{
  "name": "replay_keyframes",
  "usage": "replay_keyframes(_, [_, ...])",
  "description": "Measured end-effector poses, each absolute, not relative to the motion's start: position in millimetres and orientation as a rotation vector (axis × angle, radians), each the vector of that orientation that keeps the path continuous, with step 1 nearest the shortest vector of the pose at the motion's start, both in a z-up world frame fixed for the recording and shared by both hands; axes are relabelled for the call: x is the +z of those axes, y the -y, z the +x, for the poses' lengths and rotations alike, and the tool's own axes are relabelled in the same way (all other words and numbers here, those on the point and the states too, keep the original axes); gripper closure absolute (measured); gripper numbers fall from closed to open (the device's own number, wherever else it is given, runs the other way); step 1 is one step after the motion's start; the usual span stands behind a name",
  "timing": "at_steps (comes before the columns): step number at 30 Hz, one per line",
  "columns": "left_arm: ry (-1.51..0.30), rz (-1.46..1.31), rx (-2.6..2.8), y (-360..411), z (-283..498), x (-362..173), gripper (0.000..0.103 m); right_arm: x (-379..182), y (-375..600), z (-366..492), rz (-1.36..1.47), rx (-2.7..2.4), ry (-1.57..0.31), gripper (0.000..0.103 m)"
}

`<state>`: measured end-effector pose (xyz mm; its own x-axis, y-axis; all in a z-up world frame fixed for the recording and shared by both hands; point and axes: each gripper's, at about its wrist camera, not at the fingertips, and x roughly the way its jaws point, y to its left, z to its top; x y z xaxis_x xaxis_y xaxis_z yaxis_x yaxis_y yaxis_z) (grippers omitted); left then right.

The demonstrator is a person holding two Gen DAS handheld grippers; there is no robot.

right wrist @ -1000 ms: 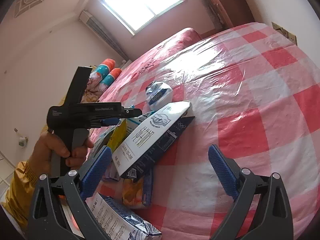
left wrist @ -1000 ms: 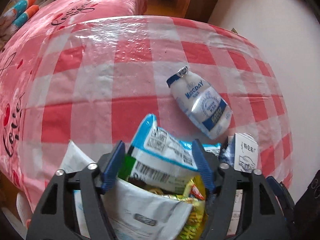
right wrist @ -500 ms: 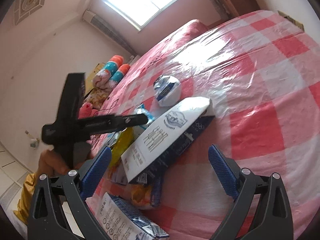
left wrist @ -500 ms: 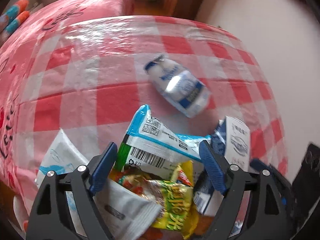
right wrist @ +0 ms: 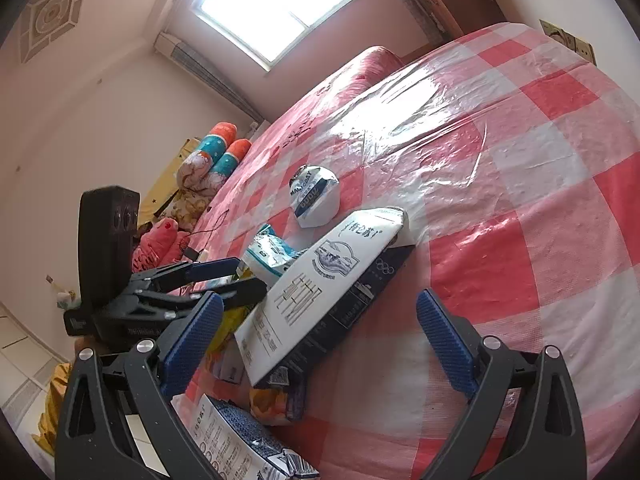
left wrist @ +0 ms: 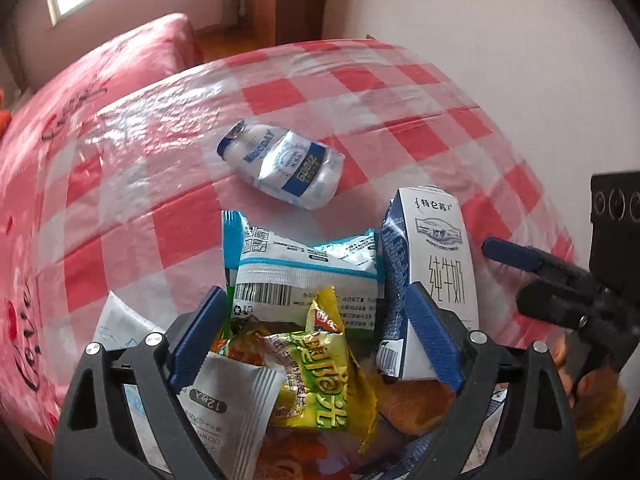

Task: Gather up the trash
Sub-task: 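Lower the left tool onto the blue-green snack bag and close it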

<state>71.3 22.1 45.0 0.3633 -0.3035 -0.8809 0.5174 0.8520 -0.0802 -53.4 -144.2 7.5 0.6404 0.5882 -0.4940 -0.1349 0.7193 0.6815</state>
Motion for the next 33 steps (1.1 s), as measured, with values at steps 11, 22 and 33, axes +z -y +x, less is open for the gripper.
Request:
replay_keyframes(11, [-1.068,0.17,-0.56,-15,84,35,0.004,9,146,-59,0.663,0.449,-0.765,0.007])
replay_keyframes(22, [-1.069,0.101,-0.567,-17,84,30,0.006,9,149,-60,0.665,0.448,-0.764,0.007])
replay_keyframes(33, [-1.04,0.037,-0.531,-11,70,36,0.028,9,148,-58,0.662,0.437,-0.766,0.007])
